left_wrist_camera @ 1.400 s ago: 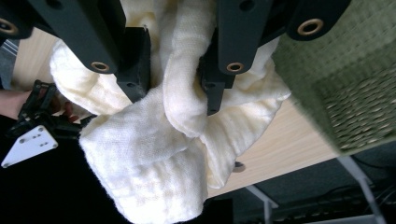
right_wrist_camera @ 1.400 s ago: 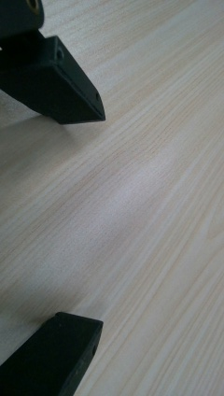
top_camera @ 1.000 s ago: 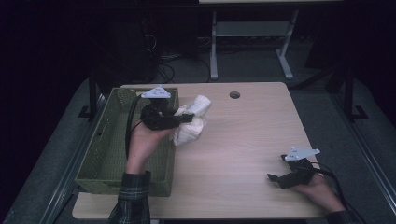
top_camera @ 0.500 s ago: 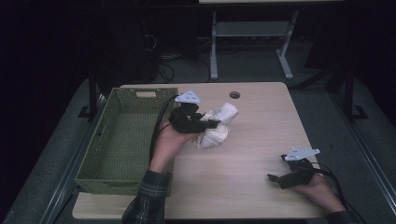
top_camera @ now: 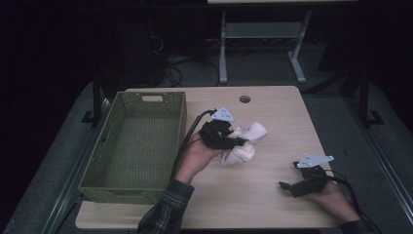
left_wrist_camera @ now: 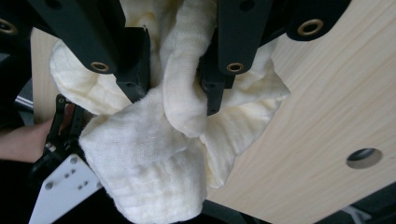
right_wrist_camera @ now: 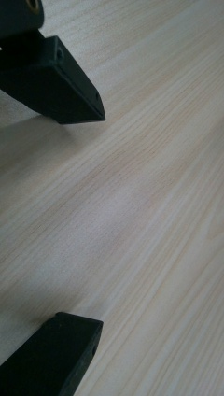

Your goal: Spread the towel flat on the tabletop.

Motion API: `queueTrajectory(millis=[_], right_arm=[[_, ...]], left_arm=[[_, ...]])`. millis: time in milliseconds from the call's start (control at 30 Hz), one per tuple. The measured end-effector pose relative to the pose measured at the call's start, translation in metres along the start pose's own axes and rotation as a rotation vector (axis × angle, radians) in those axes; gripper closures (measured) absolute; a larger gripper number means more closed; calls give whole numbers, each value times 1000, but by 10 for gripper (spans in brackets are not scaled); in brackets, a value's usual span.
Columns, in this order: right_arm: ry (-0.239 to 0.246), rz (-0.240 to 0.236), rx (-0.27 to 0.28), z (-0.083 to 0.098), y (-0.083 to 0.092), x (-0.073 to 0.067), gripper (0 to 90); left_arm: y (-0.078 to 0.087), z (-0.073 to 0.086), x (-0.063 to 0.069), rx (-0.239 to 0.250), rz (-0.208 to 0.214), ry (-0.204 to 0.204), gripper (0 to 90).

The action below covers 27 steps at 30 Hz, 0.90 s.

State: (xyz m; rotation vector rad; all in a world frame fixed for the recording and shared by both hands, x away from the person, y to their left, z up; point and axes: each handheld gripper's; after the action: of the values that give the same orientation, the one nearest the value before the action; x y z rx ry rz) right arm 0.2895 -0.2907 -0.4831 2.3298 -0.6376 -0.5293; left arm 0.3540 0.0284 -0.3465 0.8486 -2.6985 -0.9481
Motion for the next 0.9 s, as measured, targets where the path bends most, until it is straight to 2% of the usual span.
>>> queueTrajectory(millis=[100, 167, 200, 267, 300, 333, 367, 400, 433, 533, 567, 600, 833, 867, 900], right_arm=[[2, -1, 0, 0, 0, 0, 18], [4, 0, 0, 0, 0, 0, 17], [4, 0, 0, 0, 0, 0, 17], [3, 0, 0, 0, 0, 0, 18], [3, 0, 0, 0, 0, 0, 18], [6, 1, -1, 0, 0, 1, 17], [6, 1, -1, 0, 0, 1, 17], [6, 1, -1, 0, 0, 1, 18], [6, 1, -1, 0, 0, 1, 17], [6, 1, -1, 0, 0, 1, 18], [6, 1, -1, 0, 0, 1, 18], [5, 1, -1, 0, 0, 1, 18], [6, 1, -1, 0, 0, 1, 18], [6, 1, -1, 0, 0, 1, 17], [6, 1, -1, 0, 0, 1, 17]], left_arm=[[-7, 2, 4, -10, 0, -17, 691], [-19, 6, 10, -17, 26, -22, 690], [-19, 6, 10, -17, 26, -22, 690], [-32, 11, 15, -44, 30, -44, 689], [-32, 11, 15, -44, 30, -44, 689], [-41, 15, 18, -62, 31, -55, 689], [-41, 15, 18, -62, 31, -55, 689], [-45, 17, 20, -70, 33, -65, 689], [-53, 20, 23, -90, 25, -93, 688], [-63, 25, 27, -125, 11, -139, 685], [-63, 25, 27, -125, 11, -139, 684], [-68, 29, 29, -147, 7, -165, 684], [-83, 40, 35, -172, 38, -156, 673], [-89, 44, 38, -195, 53, -161, 665], [-89, 44, 38, -195, 53, -161, 652]])
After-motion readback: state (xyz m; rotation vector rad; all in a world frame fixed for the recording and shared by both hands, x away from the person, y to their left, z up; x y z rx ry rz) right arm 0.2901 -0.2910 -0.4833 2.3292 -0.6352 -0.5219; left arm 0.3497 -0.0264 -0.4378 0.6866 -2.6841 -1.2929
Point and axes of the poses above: each handheld gripper's, and its own axes: y roughly backward along the jaws, z roughly out of its underside, x roughly to its right, and after that the axes turned 13 degrees about -z, right-handed
